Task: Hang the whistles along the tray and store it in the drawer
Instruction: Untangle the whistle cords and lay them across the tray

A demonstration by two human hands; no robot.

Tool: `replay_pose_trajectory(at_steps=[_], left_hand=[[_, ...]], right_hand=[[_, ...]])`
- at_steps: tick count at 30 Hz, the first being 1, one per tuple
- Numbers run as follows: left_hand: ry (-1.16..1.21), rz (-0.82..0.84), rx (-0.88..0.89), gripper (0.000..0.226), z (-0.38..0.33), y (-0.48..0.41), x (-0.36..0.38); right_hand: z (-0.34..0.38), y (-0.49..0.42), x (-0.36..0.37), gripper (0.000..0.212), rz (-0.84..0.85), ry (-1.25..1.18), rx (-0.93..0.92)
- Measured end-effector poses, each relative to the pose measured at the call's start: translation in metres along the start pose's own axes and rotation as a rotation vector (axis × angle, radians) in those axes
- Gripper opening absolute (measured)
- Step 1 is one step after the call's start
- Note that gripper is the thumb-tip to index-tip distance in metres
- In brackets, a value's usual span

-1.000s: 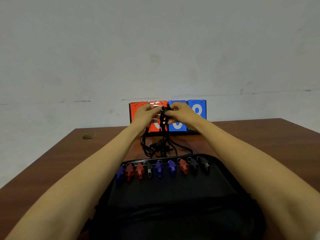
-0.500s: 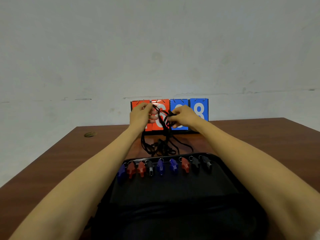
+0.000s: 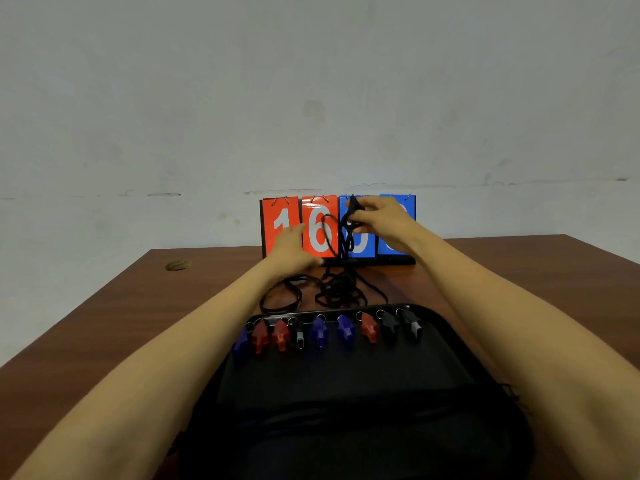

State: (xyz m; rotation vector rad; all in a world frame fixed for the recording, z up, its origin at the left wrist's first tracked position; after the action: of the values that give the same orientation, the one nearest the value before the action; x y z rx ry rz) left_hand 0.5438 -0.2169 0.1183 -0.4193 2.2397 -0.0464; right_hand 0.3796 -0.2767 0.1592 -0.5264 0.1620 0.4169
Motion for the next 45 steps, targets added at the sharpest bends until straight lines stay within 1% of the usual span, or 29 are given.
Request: replay_pose_trajectory(at_steps=[2,3,4,5,7,8,9,12,14,15,18,20,22,23,25,27,28,29,31,33,34,35,36,38,39,40,42,44,45], left_hand=[[0.265,0.197,0.060,0.079,-0.019,0.004,0.016],[0.351,0.227,0.031,0.082,-0.021,0.002,0.021],[0.416,0.207,-0.007,0.077,-0.019,-0.003,0.023],[0.433,0.148,-0.047,0.066,-0.015,-0.007,0.021],[0.353,0.005,-0.098,0.036,-0.004,-0.012,0.013],[0.314,-0.023,-0.096,0.025,0.002,-0.014,0.011],[0.307,-0.011,-0.091,0.021,0.007,-0.014,0.009],[0.394,0.088,-0.098,0.016,0.022,-0.012,0.011],[0.483,0.127,-0.116,0.014,0.030,-0.009,0.011],[0.529,0.163,-0.119,0.018,0.031,-0.007,0.012],[0.565,0.285,-0.113,0.036,0.026,-0.004,0.015],[0.546,0.237,-0.090,0.028,0.017,-0.003,0.011],[0.547,0.104,-0.045,0.011,0.005,-0.003,0.003],[0.563,0.050,-0.019,0.011,-0.003,-0.004,-0.002],[0.675,-0.025,0.027,0.015,-0.018,-0.006,-0.014],[0.901,-0.093,0.017,0.022,-0.026,-0.010,-0.032],[0.992,-0.130,-0.003,0.023,-0.025,-0.014,-0.040],[1.022,-0.172,-0.028,0.023,-0.019,-0.018,-0.047],[0.934,-0.266,-0.087,0.022,0.001,-0.026,-0.053],[0.741,-0.317,-0.173,0.024,0.027,-0.028,-0.049],[0.592,-0.311,-0.215,0.027,0.040,-0.029,-0.044],[0.387,-0.251,-0.248,0.028,0.052,-0.031,-0.035],[0.154,-0.133,-0.269,0.028,0.061,-0.032,-0.022],[-0.260,0.109,-0.305,0.028,0.069,-0.026,0.004],[-0.417,0.171,-0.301,0.030,0.065,-0.021,0.011],[-0.506,0.180,-0.259,0.034,0.057,-0.020,0.016],[-0.469,0.129,-0.089,0.053,0.025,-0.015,0.022],[-0.183,0.182,0.034,0.063,-0.005,-0.007,0.029],[-0.061,0.234,0.037,0.062,-0.013,-0.004,0.034]], right_hand=[[0.008,-0.002,0.006,0.025,0.041,-0.039,-0.023],[0.012,-0.004,0.007,0.027,0.037,-0.062,-0.034],[0.015,-0.006,0.006,0.029,0.013,-0.091,-0.045],[0.018,-0.007,0.004,0.029,-0.029,-0.126,-0.054],[0.021,-0.011,-0.003,0.027,-0.132,-0.171,-0.068],[0.021,-0.012,-0.007,0.026,-0.176,-0.186,-0.070],[0.020,-0.013,-0.009,0.023,-0.217,-0.213,-0.069],[0.013,-0.016,-0.021,0.017,-0.350,-0.322,-0.055],[0.007,-0.016,-0.027,0.016,-0.394,-0.317,-0.030],[0.003,-0.015,-0.028,0.017,-0.407,-0.306,-0.012],[-0.008,-0.015,-0.026,0.019,-0.355,-0.248,0.046],[-0.013,-0.015,-0.020,0.023,-0.280,-0.197,0.063],[-0.019,-0.014,-0.016,0.025,-0.222,-0.069,0.066],[-0.021,-0.013,-0.015,0.025,-0.182,0.073,0.057],[-0.030,-0.013,-0.013,0.025,-0.040,0.540,0.036],[-0.047,-0.011,-0.009,0.028,0.117,0.959,0.037],[-0.057,-0.009,-0.009,0.027,0.160,1.075,0.047],[-0.065,-0.005,-0.011,0.026,0.177,1.132,0.064],[-0.074,0.003,-0.022,0.024,0.152,1.167,0.102],[-0.079,0.008,-0.036,0.024,0.080,1.154,0.146],[-0.080,0.008,-0.042,0.025,0.033,1.128,0.153],[-0.080,0.007,-0.046,0.027,-0.016,1.070,0.151],[-0.079,0.005,-0.048,0.029,-0.061,0.976,0.141],[-0.071,0.001,-0.043,0.028,-0.144,0.659,0.102],[-0.064,0.000,-0.039,0.028,-0.178,0.494,0.080],[-0.056,-0.002,-0.034,0.026,-0.204,0.365,0.058],[-0.042,-0.008,-0.026,0.021,-0.231,0.233,0.010],[-0.033,-0.014,-0.021,0.018,-0.254,0.133,-0.010],[-0.029,-0.017,-0.021,0.017,-0.267,0.101,-0.016]])
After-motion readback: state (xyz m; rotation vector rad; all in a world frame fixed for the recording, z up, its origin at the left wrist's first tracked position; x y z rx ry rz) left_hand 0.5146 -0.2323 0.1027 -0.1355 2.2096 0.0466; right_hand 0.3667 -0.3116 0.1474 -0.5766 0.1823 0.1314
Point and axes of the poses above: each hand's wrist, its own y-axis away from the middle knuckle, its own x-axis out of the palm, z = x × y, the point moved 6 cm from there along -y, towards the middle knuckle, and after that the axes turned 9 degrees about -x, right-handed, at the moved point
